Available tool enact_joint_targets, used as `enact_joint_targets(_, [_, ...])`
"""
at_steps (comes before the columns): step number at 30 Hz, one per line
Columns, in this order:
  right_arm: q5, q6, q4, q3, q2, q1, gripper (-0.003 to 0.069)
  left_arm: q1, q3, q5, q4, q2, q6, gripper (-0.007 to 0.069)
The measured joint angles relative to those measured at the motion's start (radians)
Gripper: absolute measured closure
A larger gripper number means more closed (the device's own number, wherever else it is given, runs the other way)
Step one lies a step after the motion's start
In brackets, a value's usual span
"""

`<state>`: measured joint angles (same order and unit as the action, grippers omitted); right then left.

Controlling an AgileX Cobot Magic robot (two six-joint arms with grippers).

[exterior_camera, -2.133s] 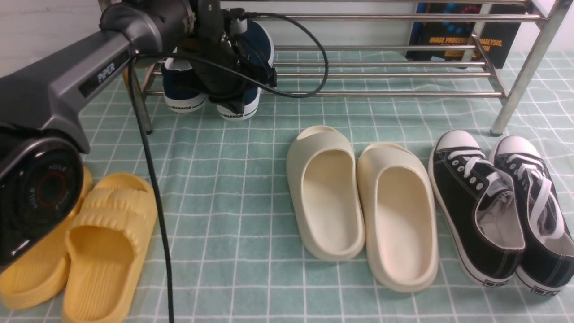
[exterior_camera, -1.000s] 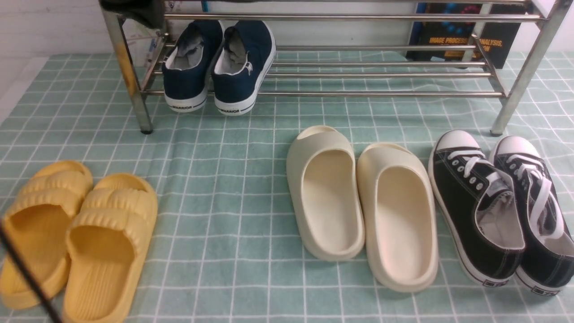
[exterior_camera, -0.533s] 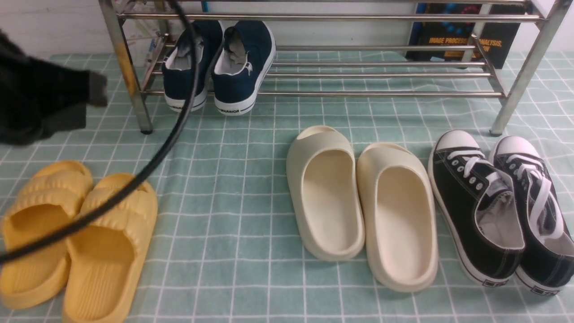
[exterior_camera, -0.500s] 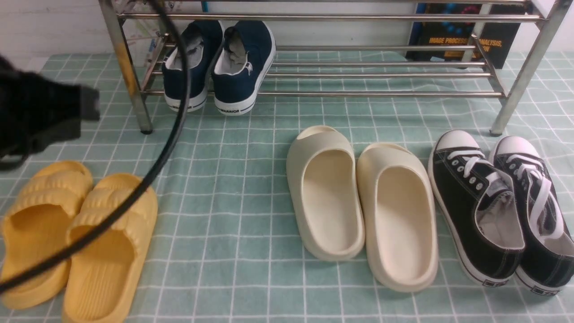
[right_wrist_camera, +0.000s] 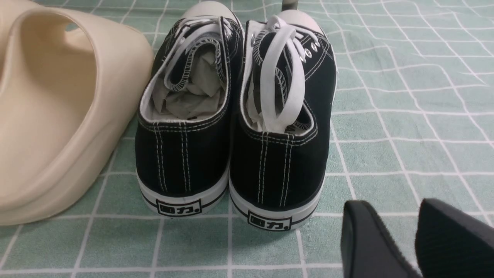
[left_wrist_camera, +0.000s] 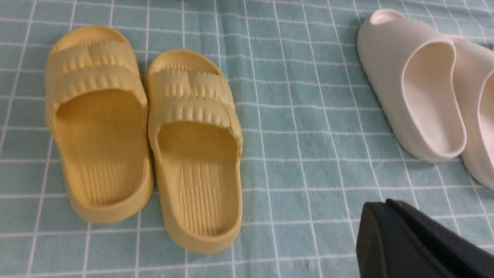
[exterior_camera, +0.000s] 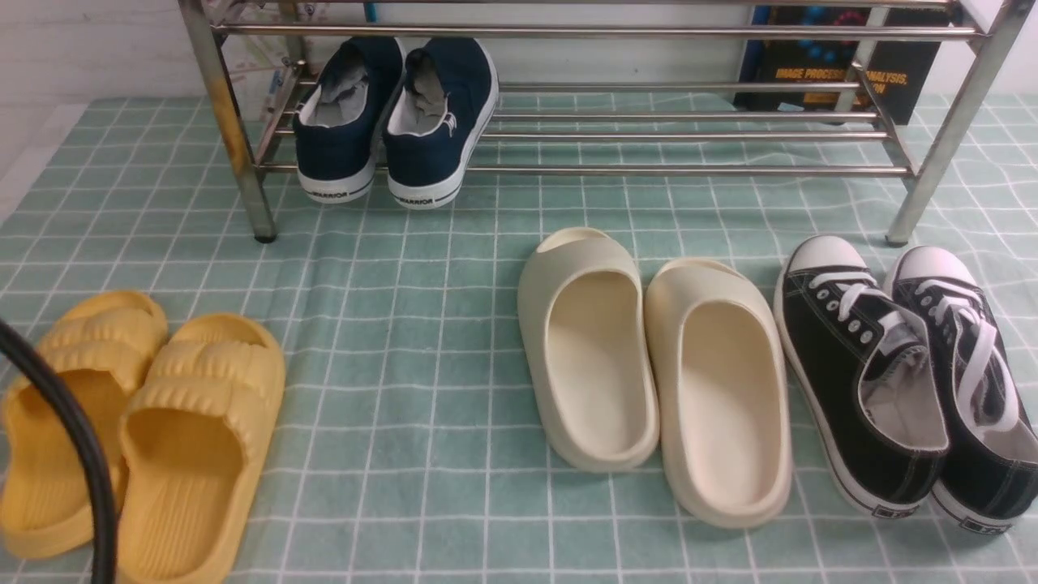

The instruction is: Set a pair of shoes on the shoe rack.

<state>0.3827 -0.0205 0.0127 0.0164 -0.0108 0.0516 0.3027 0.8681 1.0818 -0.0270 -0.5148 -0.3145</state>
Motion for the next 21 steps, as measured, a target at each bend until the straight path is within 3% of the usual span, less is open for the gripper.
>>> enact_joint_targets(11, [0.0,-0.003,0.0,0.0,0.0,0.0,0.0419,0.0,-0.019,0.089,-0.05,0.005,0.0,0.0638])
enact_joint_targets(16, [0.0,-0.003,0.0,0.0,0.0,0.0,0.0419,-0.052,-0.204,-0.127,-0.067,0.111,0.0,0.0638])
enact_joint_targets(21, [0.0,-0.004,0.001,0.0,0.0,0.0,0.0419,-0.175,-0.485,-0.513,-0.024,0.319,0.02,0.0638])
